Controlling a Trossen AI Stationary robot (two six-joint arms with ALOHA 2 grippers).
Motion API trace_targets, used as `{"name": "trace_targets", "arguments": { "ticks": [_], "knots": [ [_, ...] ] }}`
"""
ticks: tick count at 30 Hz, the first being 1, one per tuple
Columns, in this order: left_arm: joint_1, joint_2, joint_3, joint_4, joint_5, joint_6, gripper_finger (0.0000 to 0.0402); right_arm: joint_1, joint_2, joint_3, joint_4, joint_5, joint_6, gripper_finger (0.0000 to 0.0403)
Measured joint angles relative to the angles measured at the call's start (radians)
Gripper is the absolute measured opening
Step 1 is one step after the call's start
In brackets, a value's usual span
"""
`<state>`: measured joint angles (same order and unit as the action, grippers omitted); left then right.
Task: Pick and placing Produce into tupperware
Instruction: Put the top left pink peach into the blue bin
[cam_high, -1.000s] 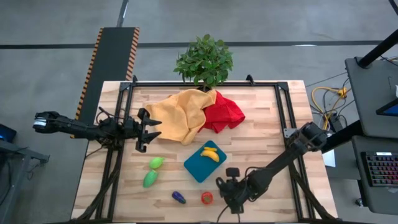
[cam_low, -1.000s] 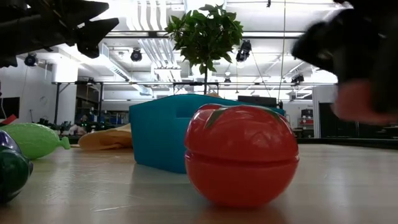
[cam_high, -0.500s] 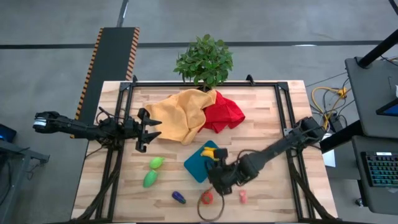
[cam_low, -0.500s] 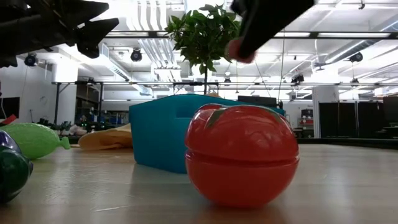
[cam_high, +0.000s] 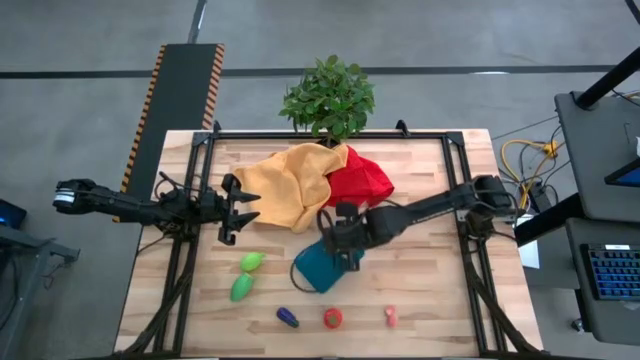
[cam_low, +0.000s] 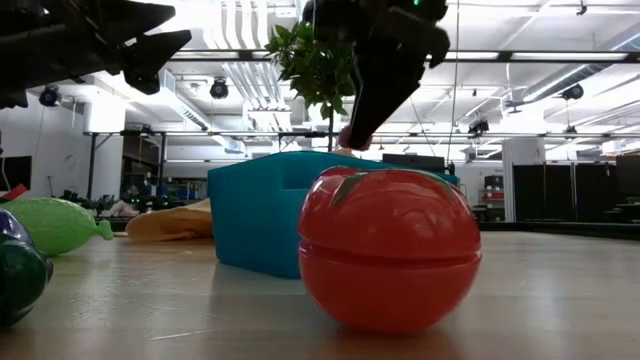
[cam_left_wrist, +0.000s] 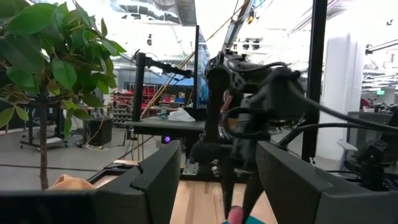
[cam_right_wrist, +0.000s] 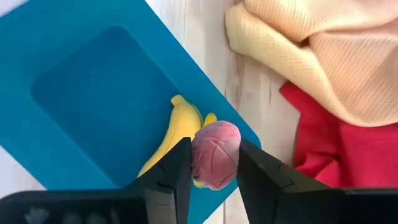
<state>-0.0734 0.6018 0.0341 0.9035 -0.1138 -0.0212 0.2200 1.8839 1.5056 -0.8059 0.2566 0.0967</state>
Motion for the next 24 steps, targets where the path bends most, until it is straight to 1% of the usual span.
{"name": "trace_targets", "arguments": {
  "ticks": [4,8,14,19,24],
  "knots": [
    [0.0,0.0,0.0,-0.002,0.0,0.0,0.0196,-0.045,0.0,-0.027,0.004,-0.056,0.0,0.0101],
    [0.0,0.0,0.0,-0.002,0.0,-0.001,0.0196,-0.068,0.0,-0.067,0.027,-0.081,0.0,0.0101],
    [0.0,0.0,0.0,-0.002,0.0,-0.002,0.0196,-0.07,0.0,-0.115,0.095,-0.084,-0.001,0.0101],
    [0.0,0.0,0.0,-0.001,0.0,-0.002,0.0196,-0.075,0.0,-0.135,0.116,-0.084,-0.004,0.0101],
    [0.0,0.0,0.0,-0.001,0.0,-0.002,0.0196,-0.077,0.0,-0.136,0.121,-0.083,0.003,0.0114]
  ]
}}
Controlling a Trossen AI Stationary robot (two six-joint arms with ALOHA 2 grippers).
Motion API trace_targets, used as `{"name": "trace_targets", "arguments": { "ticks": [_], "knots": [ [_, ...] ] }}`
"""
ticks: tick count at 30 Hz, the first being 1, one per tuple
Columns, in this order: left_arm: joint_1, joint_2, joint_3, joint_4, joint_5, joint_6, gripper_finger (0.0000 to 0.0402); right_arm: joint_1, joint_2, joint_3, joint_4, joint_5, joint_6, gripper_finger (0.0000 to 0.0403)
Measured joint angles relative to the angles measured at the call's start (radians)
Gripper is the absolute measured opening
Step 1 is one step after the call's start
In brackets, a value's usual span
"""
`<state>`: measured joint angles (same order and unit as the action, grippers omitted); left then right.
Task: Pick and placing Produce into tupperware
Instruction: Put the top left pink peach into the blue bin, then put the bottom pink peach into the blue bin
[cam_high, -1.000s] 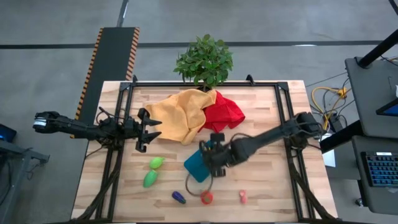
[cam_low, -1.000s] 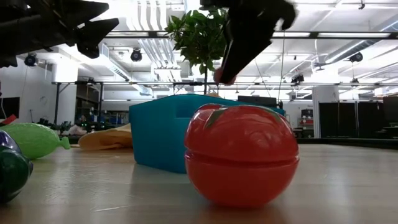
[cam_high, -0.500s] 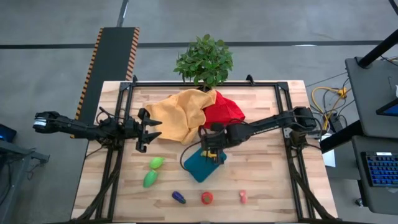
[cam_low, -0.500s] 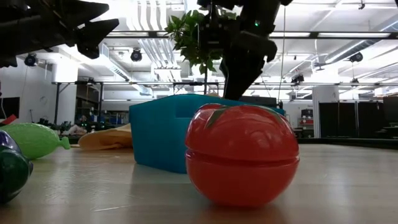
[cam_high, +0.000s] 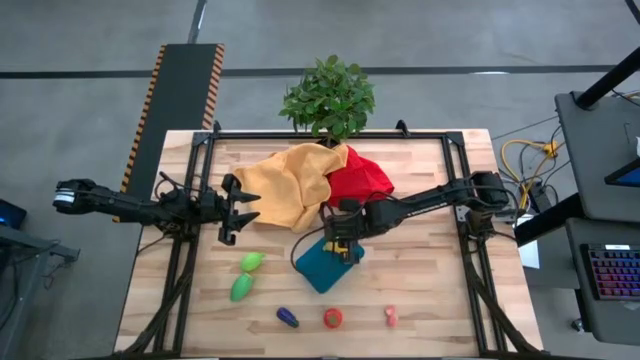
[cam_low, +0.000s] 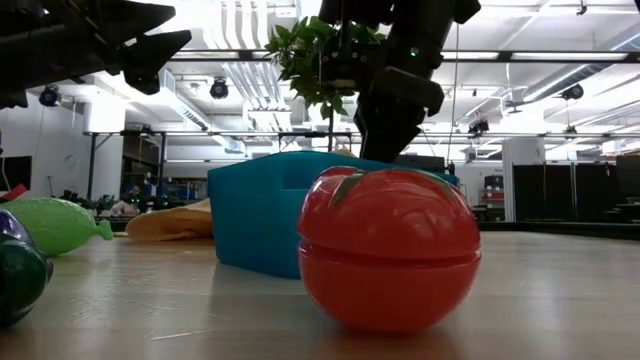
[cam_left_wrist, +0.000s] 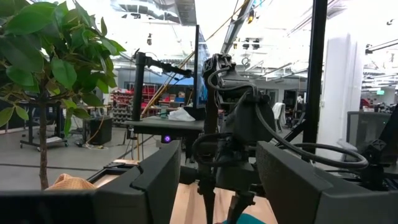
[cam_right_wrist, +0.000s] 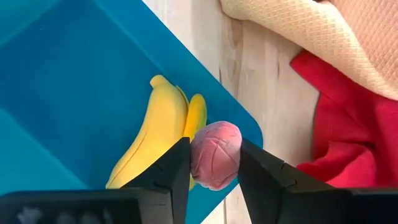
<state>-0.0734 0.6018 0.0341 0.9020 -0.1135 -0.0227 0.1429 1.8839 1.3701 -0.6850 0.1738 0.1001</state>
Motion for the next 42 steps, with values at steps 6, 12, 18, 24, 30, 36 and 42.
{"name": "trace_targets", "arguments": {
  "ticks": [6,12,18,24,30,36,42],
  "knots": [
    [0.0,0.0,0.0,0.0,0.0,0.0,0.0196,0.001,0.0,-0.001,0.022,0.0,-0.003,0.0134],
    [0.0,0.0,0.0,0.0,0.0,0.0,0.0196,0.0,0.0,-0.001,0.021,0.001,-0.003,0.0143],
    [0.0,0.0,0.0,0.0,0.0,0.0,0.0196,0.0,0.0,-0.001,0.02,0.001,-0.003,0.0138],
    [0.0,0.0,0.0,0.0,0.0,0.0,0.0196,0.003,-0.014,-0.001,-0.041,-0.001,0.027,0.0129],
    [0.0,0.001,0.0,-0.004,0.0,0.0,0.0196,0.047,-0.097,0.0,-0.164,-0.058,0.136,0.0119],
    [0.0,0.005,0.0,-0.004,0.001,0.0,0.0196,0.17,-0.19,0.0,-0.214,-0.071,0.197,0.0111],
    [0.0,0.024,0.0,-0.003,0.001,0.0,0.0196,0.317,-0.257,-0.001,-0.236,-0.071,0.299,0.011]
  ]
}}
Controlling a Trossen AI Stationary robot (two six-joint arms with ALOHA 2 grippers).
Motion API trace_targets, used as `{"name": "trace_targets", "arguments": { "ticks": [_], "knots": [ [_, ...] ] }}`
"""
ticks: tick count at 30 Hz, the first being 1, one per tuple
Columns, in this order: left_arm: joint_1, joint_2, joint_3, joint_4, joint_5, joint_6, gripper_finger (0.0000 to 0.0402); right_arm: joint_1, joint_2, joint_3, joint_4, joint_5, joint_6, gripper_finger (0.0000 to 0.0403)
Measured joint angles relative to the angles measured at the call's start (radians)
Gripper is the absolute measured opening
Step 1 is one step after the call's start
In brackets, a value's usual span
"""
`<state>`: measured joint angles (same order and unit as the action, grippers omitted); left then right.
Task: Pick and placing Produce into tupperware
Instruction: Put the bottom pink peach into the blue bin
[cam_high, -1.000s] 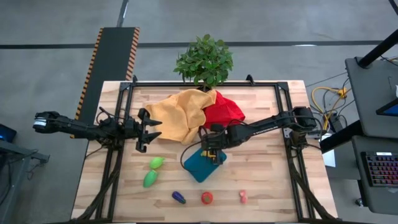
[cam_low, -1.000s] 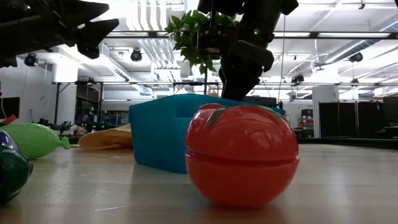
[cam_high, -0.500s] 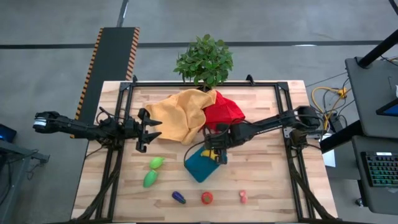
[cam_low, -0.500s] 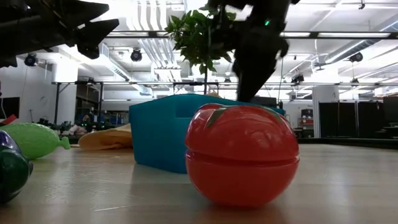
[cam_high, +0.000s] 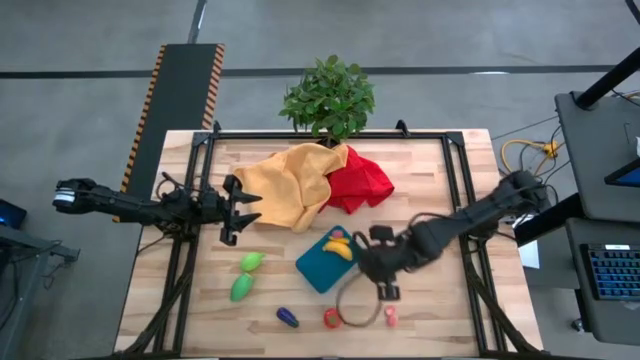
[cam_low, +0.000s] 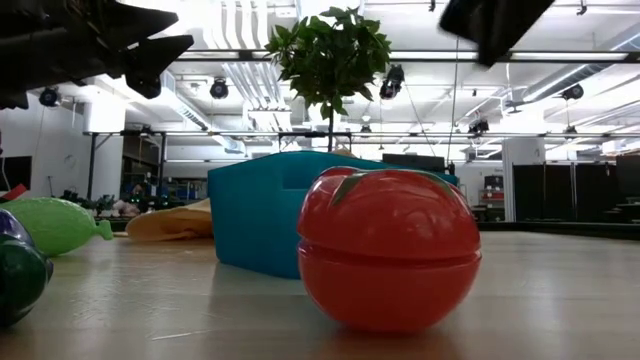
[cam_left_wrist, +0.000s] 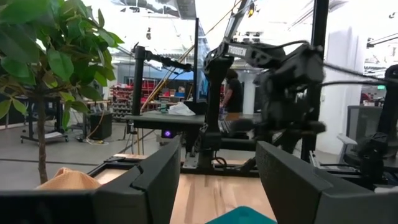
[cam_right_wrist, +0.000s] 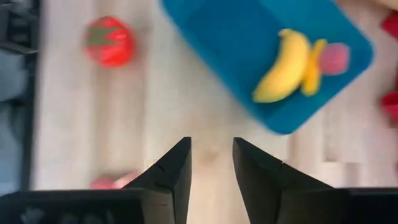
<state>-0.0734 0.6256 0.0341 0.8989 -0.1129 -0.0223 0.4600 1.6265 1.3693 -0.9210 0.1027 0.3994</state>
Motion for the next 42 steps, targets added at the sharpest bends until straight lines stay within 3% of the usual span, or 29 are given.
{"name": "trace_targets", "arguments": {
  "ticks": [9,14,18,22,42],
  "knots": [
    [0.0,0.016,0.0,0.009,0.0,0.0,0.0196,0.201,0.011,-0.009,-0.001,-0.018,0.166,0.0127],
    [0.0,0.015,0.0,0.01,0.0,0.0,0.0196,0.28,0.058,-0.015,0.003,-0.081,0.259,0.0191],
    [0.0,0.015,0.0,0.01,-0.001,0.001,0.0196,0.323,0.105,-0.017,0.011,-0.024,0.289,0.0241],
    [0.0,0.015,0.0,0.011,-0.001,0.002,0.0196,0.343,0.152,-0.017,0.026,0.014,0.308,0.0264],
    [0.0,0.025,0.0,0.01,-0.005,0.0,0.0196,0.4,0.338,-0.017,0.152,0.001,0.395,0.0231]
  ]
}}
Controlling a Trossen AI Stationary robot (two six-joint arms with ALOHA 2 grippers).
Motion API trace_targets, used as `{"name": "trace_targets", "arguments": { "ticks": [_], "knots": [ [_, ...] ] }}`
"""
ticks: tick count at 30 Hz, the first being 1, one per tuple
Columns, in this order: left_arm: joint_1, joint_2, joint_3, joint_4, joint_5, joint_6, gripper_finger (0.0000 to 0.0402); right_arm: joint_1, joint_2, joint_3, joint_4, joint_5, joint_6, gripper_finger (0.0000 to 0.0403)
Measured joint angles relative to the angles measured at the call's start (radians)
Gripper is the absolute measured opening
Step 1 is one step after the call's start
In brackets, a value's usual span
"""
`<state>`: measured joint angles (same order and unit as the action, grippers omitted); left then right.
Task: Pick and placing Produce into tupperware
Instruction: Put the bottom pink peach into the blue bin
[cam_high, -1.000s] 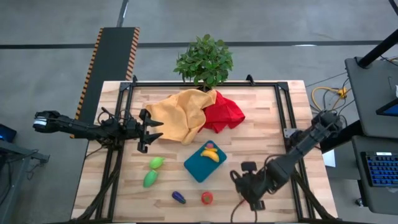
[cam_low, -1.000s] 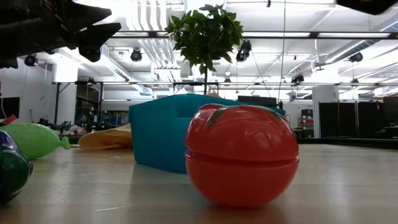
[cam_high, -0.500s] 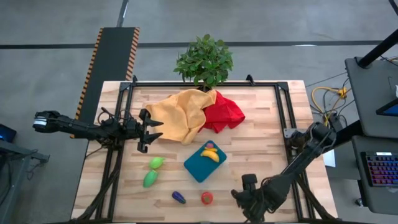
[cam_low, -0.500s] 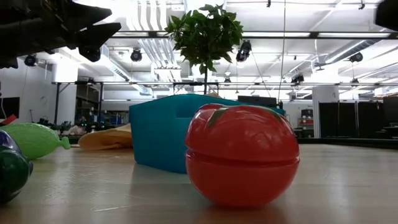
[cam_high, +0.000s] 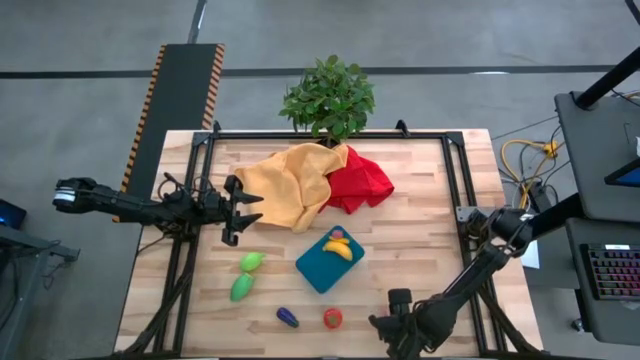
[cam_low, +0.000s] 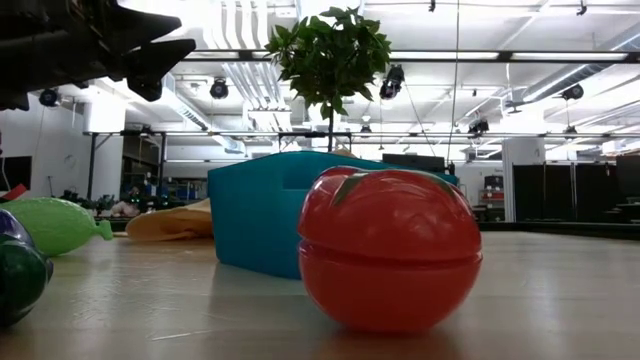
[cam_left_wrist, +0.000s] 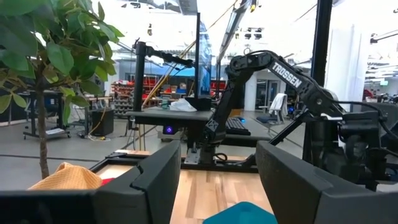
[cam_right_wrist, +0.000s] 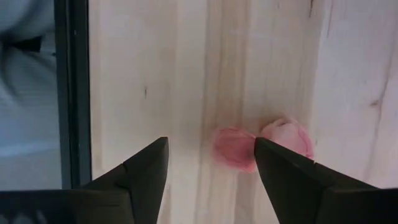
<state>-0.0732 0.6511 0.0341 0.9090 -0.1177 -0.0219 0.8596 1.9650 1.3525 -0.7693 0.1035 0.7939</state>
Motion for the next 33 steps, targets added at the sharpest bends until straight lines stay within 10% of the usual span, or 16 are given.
{"name": "trace_targets", "arguments": {
  "ticks": [33],
  "knots": [
    [0.0,0.003,0.0,0.001,0.0,0.001,0.0196,0.013,0.025,-0.001,0.001,-0.005,0.018,0.0201]
  ]
}}
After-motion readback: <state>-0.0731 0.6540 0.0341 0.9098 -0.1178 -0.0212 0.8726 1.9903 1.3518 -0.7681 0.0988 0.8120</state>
